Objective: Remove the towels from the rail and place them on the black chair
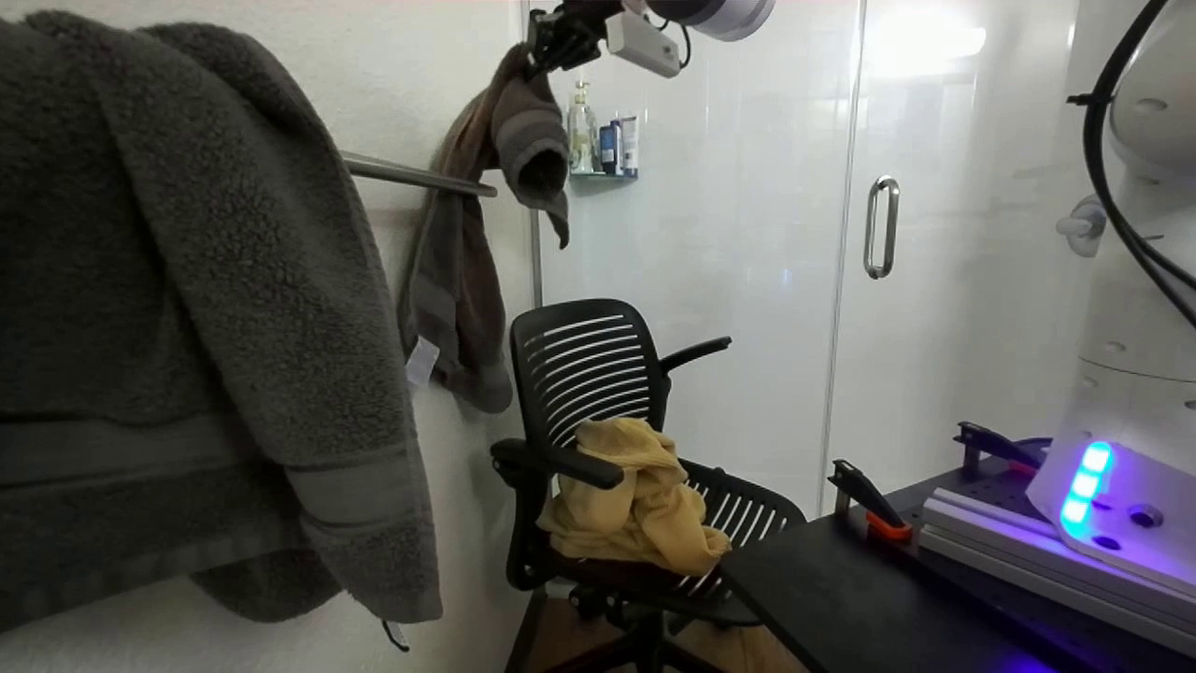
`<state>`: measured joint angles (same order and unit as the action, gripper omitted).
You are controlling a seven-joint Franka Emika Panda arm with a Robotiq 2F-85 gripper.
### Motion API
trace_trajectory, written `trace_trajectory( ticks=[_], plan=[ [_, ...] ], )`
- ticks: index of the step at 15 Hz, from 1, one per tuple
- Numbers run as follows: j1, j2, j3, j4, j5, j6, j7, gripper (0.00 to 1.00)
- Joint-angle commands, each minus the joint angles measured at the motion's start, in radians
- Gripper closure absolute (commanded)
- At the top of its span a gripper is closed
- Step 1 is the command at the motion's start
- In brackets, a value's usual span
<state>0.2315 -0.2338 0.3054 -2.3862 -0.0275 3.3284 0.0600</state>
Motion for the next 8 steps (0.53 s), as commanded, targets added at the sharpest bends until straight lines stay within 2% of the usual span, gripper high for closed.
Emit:
trace_trajectory(
  ticks=[1,4,7,8],
  plan=[
    [-0.117,-0.222,-0.008,-0.059,0.034,-0.034,0.020,0.99],
    [-0.223,-0.358,-0.053,-0.050,0.053,-0.136,0.025,0.99],
    [-0.307,-0.446,-0.157,-0.037,0.033,-0.265,0.010,0.99],
    [-0.349,-0.459,-0.172,-0.036,0.023,-0.301,0.014,0.99]
  ],
)
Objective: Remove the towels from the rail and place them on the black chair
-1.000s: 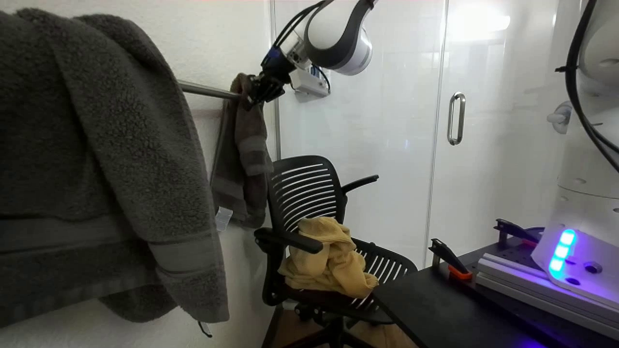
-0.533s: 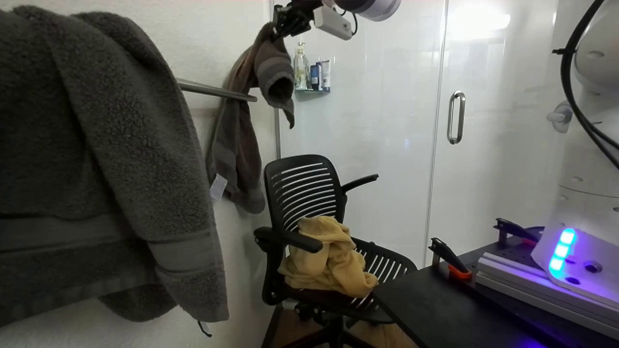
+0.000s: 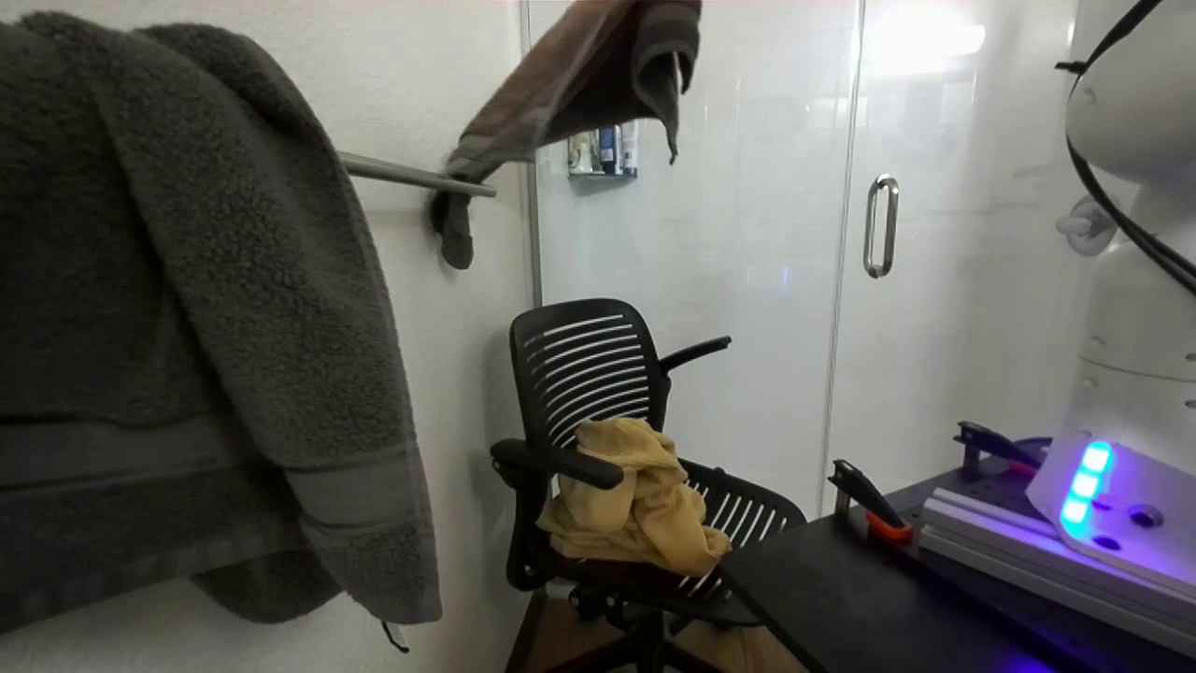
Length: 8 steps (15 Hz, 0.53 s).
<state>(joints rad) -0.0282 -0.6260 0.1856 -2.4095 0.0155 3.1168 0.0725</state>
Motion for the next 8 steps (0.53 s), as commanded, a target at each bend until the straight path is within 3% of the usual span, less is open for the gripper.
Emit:
trace_trajectory(
  ticks=[1,3,6,8],
  plan=[
    [-0.139,-0.076,-0.052,-0.018,-0.041,-0.133,0.008,0.99],
    [-0.146,-0.051,-0.065,-0.029,-0.077,-0.228,-0.009,0.99],
    [-0.153,-0.001,0.006,-0.088,-0.133,-0.296,0.035,0.99],
    [-0.066,0.068,0.016,-0.129,-0.118,-0.300,0.023,0.99]
  ],
)
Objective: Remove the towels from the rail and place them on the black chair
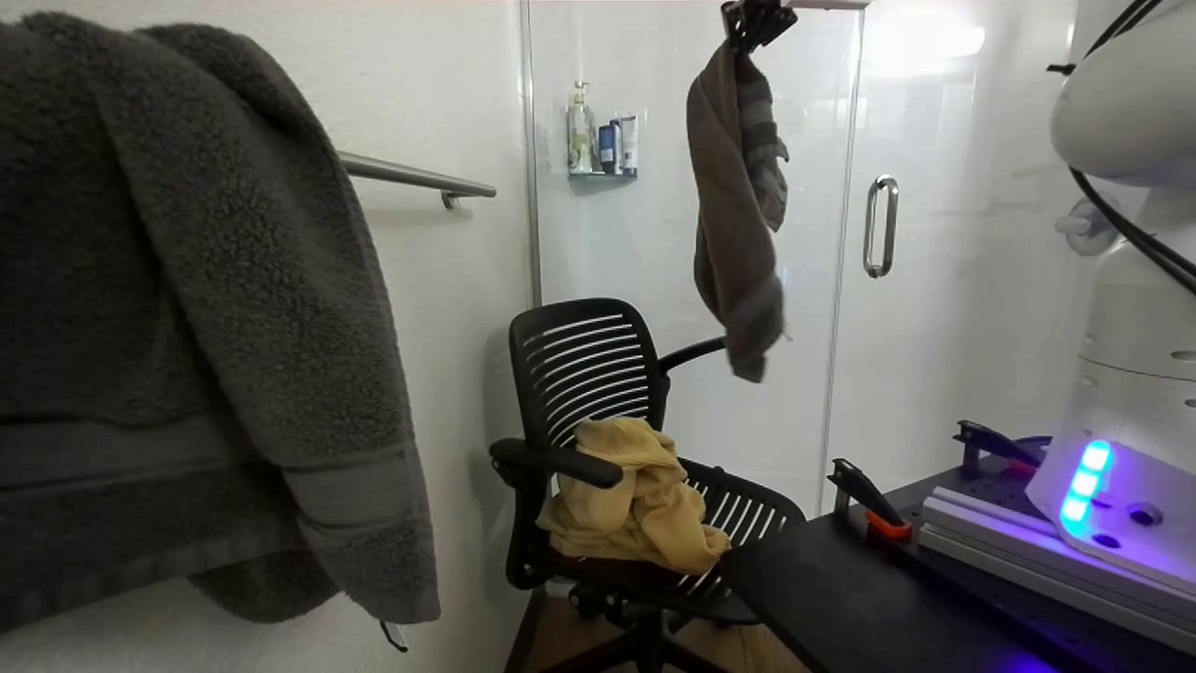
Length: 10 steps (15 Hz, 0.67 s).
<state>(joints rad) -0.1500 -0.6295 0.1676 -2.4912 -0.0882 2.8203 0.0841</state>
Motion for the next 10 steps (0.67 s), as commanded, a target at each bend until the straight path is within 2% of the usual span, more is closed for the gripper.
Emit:
trace_trajectory(
  ticks=[1,6,7,8,9,10],
  plan=[
    [0.075,0.115,0.047,-0.054,-0.011,0.004,0.012,0.99],
    [0.008,0.318,0.140,-0.047,-0.107,0.025,0.166,0.99],
    [0.024,0.360,0.143,-0.047,-0.116,0.059,0.185,0.99],
    [-0.013,0.389,0.188,-0.045,-0.148,0.076,0.219,0.99],
    [-0.014,0.424,0.205,-0.037,-0.171,0.117,0.250,0.99],
    [-0.050,0.451,0.241,-0.033,-0.235,0.178,0.307,0.99]
  ],
)
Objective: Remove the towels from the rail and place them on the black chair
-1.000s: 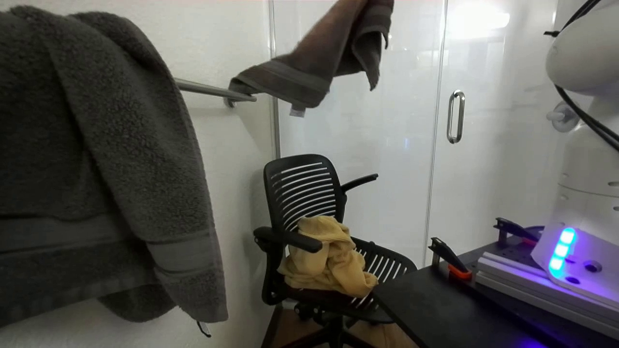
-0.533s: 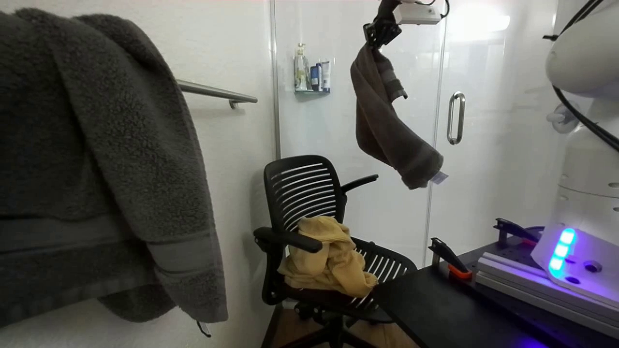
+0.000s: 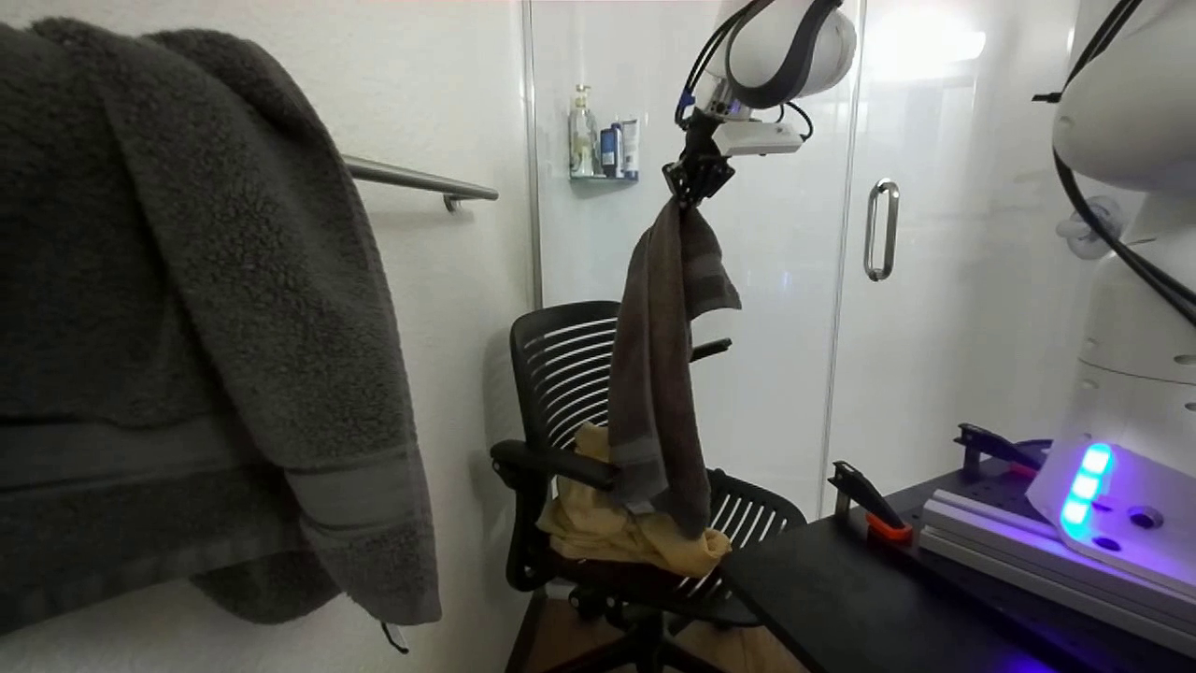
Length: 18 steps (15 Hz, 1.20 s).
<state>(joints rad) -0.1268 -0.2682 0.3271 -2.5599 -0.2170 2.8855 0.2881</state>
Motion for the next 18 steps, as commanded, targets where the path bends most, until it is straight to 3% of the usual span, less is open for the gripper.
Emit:
trace_trajectory(
  ticks=[1,5,7,8,9,10,13,17,18],
  plan=[
    [-0.104,0.111,0.116,0.048,-0.163,0.158,0.169,0.99],
    [-0.232,0.136,0.221,0.095,-0.355,0.296,0.386,0.99],
    [-0.320,0.112,0.269,0.119,-0.434,0.299,0.459,0.99],
    [-0.349,0.117,0.285,0.133,-0.455,0.292,0.489,0.69],
    [-0.360,0.126,0.295,0.143,-0.464,0.262,0.501,0.68],
    [-0.303,0.116,0.256,0.117,-0.422,0.272,0.462,0.88],
    [-0.334,0.119,0.271,0.126,-0.435,0.271,0.477,0.68],
    [-0.334,0.119,0.274,0.131,-0.435,0.271,0.479,0.68],
    [-0.300,0.137,0.255,0.126,-0.411,0.249,0.445,0.43]
  ],
)
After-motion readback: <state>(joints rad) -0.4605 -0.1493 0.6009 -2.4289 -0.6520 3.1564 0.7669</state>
